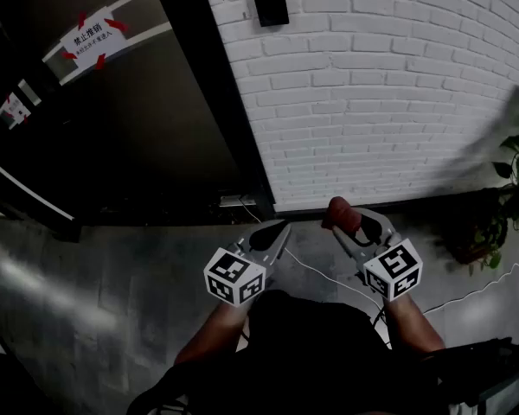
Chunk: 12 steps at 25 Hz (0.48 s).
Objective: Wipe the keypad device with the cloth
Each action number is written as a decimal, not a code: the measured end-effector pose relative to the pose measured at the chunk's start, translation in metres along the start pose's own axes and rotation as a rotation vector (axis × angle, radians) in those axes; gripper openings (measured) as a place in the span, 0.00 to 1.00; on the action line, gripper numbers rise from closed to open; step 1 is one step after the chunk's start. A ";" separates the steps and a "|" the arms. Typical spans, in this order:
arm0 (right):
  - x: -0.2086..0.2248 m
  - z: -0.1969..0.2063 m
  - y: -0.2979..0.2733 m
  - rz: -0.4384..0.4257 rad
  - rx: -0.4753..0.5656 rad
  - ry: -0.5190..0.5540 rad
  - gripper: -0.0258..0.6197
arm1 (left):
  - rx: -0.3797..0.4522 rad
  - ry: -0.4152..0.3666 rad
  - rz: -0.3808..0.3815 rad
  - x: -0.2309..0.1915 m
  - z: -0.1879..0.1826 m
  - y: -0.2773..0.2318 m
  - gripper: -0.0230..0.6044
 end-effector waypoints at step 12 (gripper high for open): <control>-0.008 -0.016 -0.069 0.034 -0.026 -0.009 0.28 | -0.016 0.008 0.039 -0.071 -0.013 0.009 0.06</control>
Point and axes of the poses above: the fingertips, and each gripper's own axes: y backward along the fingers, x to its right, z out of its underside, the point moved 4 cm from there along y, backward along the fingers, and after that the axes turned 11 degrees about z, right-handed, at the moved point
